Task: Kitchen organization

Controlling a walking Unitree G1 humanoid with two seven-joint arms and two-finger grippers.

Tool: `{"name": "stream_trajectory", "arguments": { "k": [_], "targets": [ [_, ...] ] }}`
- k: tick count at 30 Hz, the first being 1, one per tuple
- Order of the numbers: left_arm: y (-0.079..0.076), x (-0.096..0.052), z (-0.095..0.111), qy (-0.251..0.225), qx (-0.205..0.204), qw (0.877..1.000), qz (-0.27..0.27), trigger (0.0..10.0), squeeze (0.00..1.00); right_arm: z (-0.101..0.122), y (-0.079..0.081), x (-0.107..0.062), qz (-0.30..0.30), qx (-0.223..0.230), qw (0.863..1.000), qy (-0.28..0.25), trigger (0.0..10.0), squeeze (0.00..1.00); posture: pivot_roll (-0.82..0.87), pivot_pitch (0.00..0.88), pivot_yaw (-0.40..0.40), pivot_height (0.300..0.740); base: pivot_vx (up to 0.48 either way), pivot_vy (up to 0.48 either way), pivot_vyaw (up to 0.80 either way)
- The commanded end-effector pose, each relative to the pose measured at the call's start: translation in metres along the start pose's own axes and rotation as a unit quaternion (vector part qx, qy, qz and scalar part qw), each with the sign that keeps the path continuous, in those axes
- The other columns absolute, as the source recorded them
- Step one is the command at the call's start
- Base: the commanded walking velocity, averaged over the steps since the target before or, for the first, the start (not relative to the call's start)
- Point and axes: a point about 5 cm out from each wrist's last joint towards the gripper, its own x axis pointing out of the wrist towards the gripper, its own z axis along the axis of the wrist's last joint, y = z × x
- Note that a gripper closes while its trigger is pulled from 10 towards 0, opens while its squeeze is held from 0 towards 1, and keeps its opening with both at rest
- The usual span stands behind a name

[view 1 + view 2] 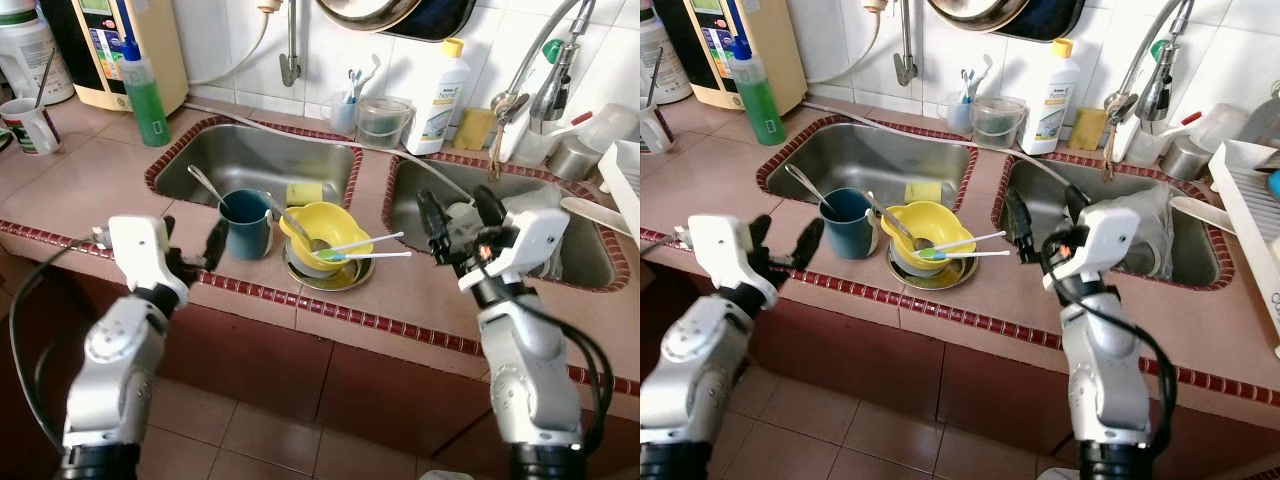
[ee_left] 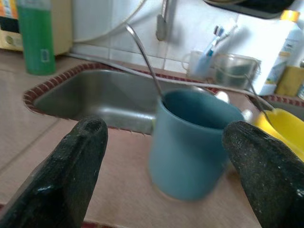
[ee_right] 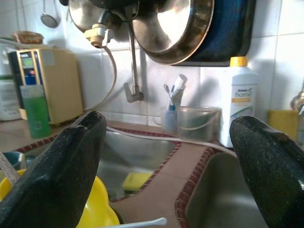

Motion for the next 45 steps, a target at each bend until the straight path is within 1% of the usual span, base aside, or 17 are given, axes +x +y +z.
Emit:
{"name": "stream_trajectory", "arguments": {
  "k": [1,4,6,7,8,11,13,16,17,25,27,34,35,36,37,42,45],
  "targets": [
    [-0.005,0.0,0.004,-0.016,0.012,1.0,0.011,10.0,0.0,0.006,0.004,-0.001,0.0,-0.026,0.999,-0.021,10.0,0.0,0.12,0.0,-0.063,0.74,0.0,0.0,0.0],
    [-0.008,0.004,-0.001,0.001,-0.034,0.999,0.038,10.0,0.0,0.005,0.008,-0.001,-0.005,-0.016,1.0,-0.022,10.0,0.0,0.13,0.0,-0.065,0.74,0.0,0.0,0.0],
    [-0.011,0.009,0.001,0.0,-0.046,0.998,0.041,10.0,0.0,0.006,0.013,-0.001,0.001,-0.02,0.999,-0.028,10.0,0.0,0.13,0.0,-0.064,0.74,0.0,0.0,0.0],
    [-0.012,0.015,0.003,0.0,-0.055,0.997,0.048,10.0,0.0,0.007,0.016,-0.001,0.007,-0.021,0.999,-0.032,10.0,0.0,0.13,0.0,-0.063,0.74,0.0,0.0,0.0],
    [-0.013,0.026,0.007,0.003,-0.069,0.996,0.053,10.0,0.0,0.01,0.022,-0.001,0.018,-0.03,0.999,-0.041,10.0,0.0,0.12,0.0,-0.058,0.74,0.0,0.0,0.0],
    [-0.013,0.036,0.011,-0.001,-0.074,0.995,0.059,10.0,0.0,0.012,0.029,-0.002,0.032,-0.037,0.998,-0.046,10.0,0.0,0.12,0.0,-0.057,0.74,0.0,0.0,0.0],
    [-0.01,0.047,0.013,0.001,-0.07,0.996,0.061,10.0,0.0,0.011,0.039,-0.006,0.072,-0.051,0.995,-0.037,10.0,0.0,0.11,0.0,-0.057,0.74,0.0,0.0,0.0],
    [-0.007,0.054,0.017,0.002,-0.058,0.996,0.061,10.0,0.0,0.01,0.046,-0.01,0.102,-0.048,0.993,-0.027,10.0,0.0,0.09,0.0,-0.053,0.74,0.0,0.0,0.0],
    [-0.005,0.06,0.02,0.003,-0.055,0.997,0.055,10.0,0.0,0.009,0.05,-0.015,0.129,-0.046,0.99,-0.017,10.0,0.0,0.09,0.0,-0.05,0.74,0.0,0.0,0.0],
    [0.004,0.07,0.024,0.012,-0.046,0.997,0.056,10.0,0.0,0.01,0.057,-0.031,0.19,-0.034,0.981,0.014,10.0,0.0,0.07,0.0,-0.039,0.74,0.0,0.0,0.0],
    [0.009,0.074,0.025,0.014,-0.041,0.997,0.06,10.0,0.0,0.013,0.058,-0.035,0.22,-0.029,0.975,0.026,10.0,0.0,0.06,0.0,-0.033,0.74,0.0,0.0,0.0],
    [0.01,0.081,0.027,0.019,-0.048,0.998,0.046,10.0,0.0,0.018,0.059,-0.038,0.241,-0.028,0.97,0.034,10.0,0.0,0.05,0.0,-0.031,0.74,0.0,0.0,0.0],
    [0.011,0.082,0.027,0.022,-0.05,0.997,0.047,7.7,0.0,0.019,0.059,-0.039,0.242,-0.028,0.969,0.035,10.0,0.0,0.05,0.0,-0.031,0.74,0.0,0.0,0.0],
    [0.011,0.082,0.026,0.025,-0.048,0.997,0.047,3.1,0.0,0.019,0.059,-0.039,0.243,-0.028,0.969,0.037,10.0,0.0,0.05,0.0,-0.031,0.74,0.0,0.0,0.0],
    [0.011,0.083,0.026,0.027,-0.044,0.998,0.047,0.0,0.0,0.02,0.06,-0.04,0.245,-0.028,0.968,0.038,10.0,0.0,0.05,0.0,-0.031,0.74,0.0,0.0,0.0],
    [0.007,0.088,0.028,0.019,-0.056,0.998,0.032,0.0,0.0,0.021,0.063,-0.044,0.251,-0.022,0.966,0.048,10.0,0.0,0.04,0.0,-0.028,0.74,0.0,0.0,0.0],
    [0.007,0.09,0.031,0.016,-0.049,0.998,0.028,0.0,0.0,0.021,0.064,-0.046,0.253,-0.023,0.966,0.05,10.0,0.0,0.03,0.0,-0.026,0.74,0.0,0.0,0.0]
  ]
}}
